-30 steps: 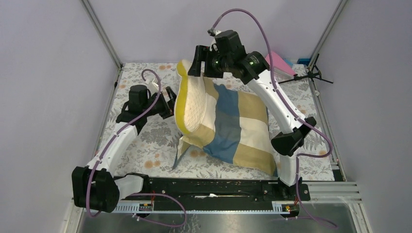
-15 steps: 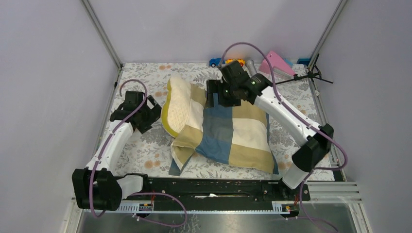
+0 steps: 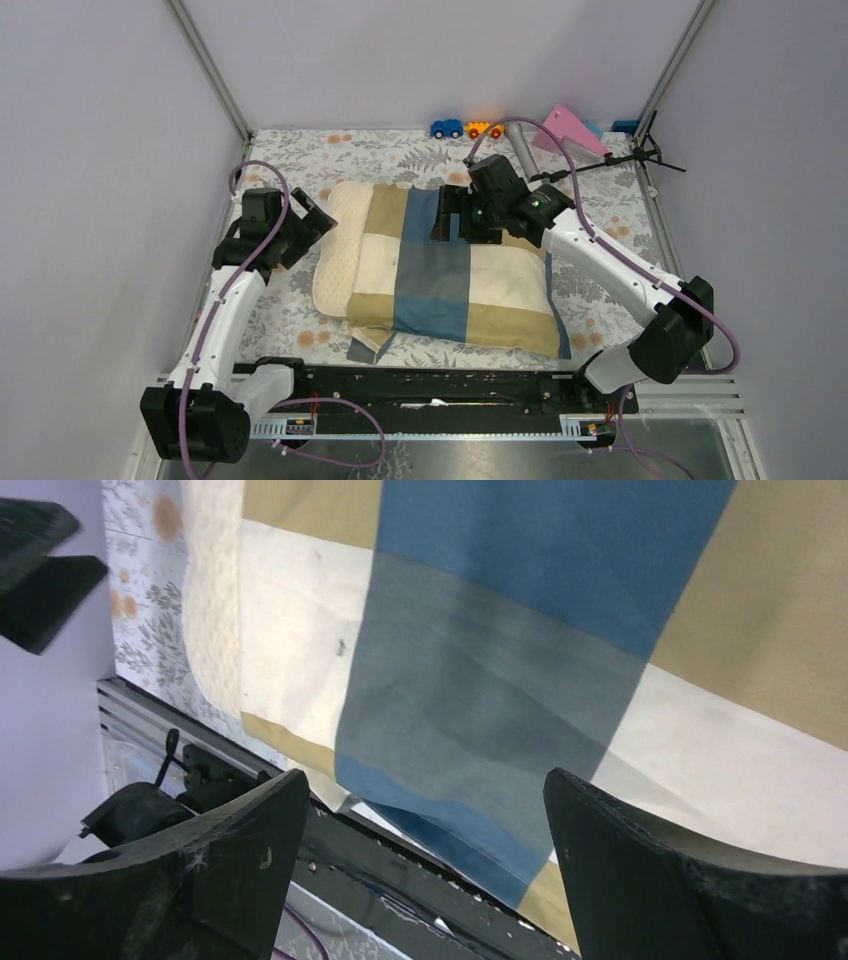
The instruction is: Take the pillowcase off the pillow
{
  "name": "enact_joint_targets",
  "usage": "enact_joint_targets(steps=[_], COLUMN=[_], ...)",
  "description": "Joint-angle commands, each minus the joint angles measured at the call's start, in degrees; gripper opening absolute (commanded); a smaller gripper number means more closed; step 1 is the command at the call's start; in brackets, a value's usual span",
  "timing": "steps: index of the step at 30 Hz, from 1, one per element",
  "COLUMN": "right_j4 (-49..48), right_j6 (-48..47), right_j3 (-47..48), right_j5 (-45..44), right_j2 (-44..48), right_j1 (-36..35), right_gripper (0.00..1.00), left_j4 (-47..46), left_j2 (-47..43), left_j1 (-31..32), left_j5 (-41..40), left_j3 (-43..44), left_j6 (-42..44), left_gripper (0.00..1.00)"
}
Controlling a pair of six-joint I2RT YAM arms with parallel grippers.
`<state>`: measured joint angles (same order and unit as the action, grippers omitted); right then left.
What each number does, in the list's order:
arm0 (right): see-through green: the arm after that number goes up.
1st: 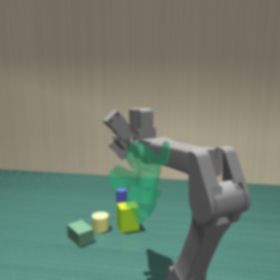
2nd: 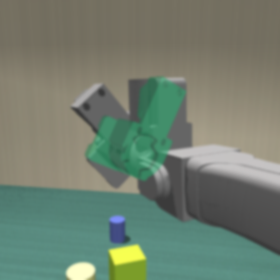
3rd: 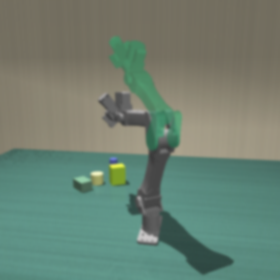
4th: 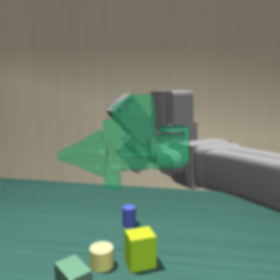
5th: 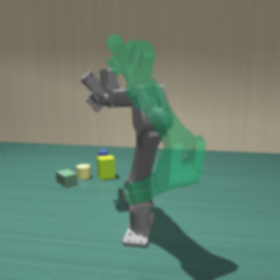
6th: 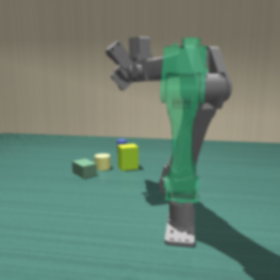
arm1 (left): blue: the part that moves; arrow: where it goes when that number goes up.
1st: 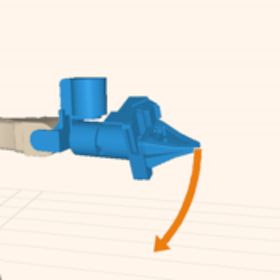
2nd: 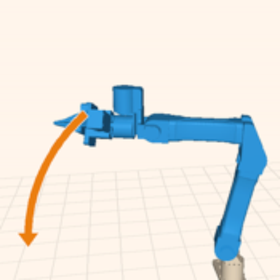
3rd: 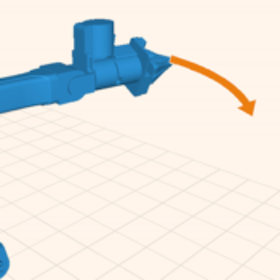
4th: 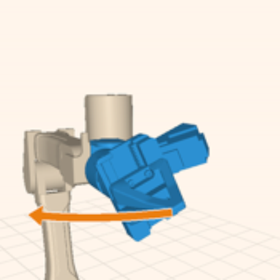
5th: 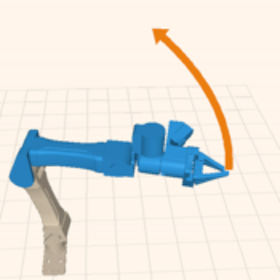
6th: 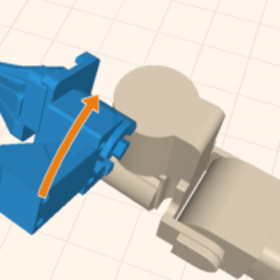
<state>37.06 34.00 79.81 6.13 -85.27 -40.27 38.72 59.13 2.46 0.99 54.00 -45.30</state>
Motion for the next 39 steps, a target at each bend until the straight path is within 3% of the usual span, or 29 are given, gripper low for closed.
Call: enact_joint_targets(steps=[1,7,15,20,24,28,29,30,32,34,36,39], right_j4=[-5.50,-11.99,0.08,-0.06,0.42,3.86,4.16,4.28,4.67,6.01,7.79,9.29], right_j6=[1.90,3.90,4.25,3.23,2.73,2.87,2.91,2.80,2.33,2.37,3.14,2.95], right_j3=[-0.35,-0.23,14.51,11.71,6.90,3.56,2.70,1.91,0.97,0.87,0.96,0.24], right_j5=[0.72,-5.22,-21.93,-21.76,-20.07,-20.87,-21.34,-21.71,-22.76,-25.20,-28.99,-33.38], right_j2=[1.14,-0.82,-13.34,-15.48,-18.47,-21.17,-21.46,-21.64,-21.77,-21.45,-20.17,-16.79], right_j1=[-1.80,-7.91,-12.02,-12.08,-12.02,-12.02,-12.01,-12.00,-12.02,-12.02,-11.94,-11.32], right_gripper=[0.93,0.92,0.93,0.95,0.96,0.92,0.89,0.80,0.47,0.18,0.01,0.00], left_j4=[-5.74,-5.21,-7.74,-11.07,-15.54,-19.31,-20.18,-20.87,-21.12,-19.97,-17.78,-13.83], left_j2=[-1.06,-1.10,-1.46,4.24,7.54,7.70,7.86,8.15,8.72,8.97,8.82,8.63], left_j1=[0.09,0.00,-0.70,-1.22,-1.23,-1.23,-1.23,-1.23,-1.23,-1.23,-1.27,-1.32], left_j5=[8.54,7.69,8.97,16.73,23.81,27.88,29.11,29.98,30.53,29.19,26.24,20.13], left_j3=[-3.11,-6.76,-12.58,-16.09,-18.80,-21.26,-21.78,-22.21,-22.33,-21.47,-19.75,-16.31], left_j6=[2.18,3.27,3.98,4.94,5.77,5.77,5.79,5.83,6.03,6.57,7.46,9.16], left_gripper=[0.99,0.99,0.99,0.98,0.83,0.47,0.37,0.27,0.01,0.00,0.00,0.00])
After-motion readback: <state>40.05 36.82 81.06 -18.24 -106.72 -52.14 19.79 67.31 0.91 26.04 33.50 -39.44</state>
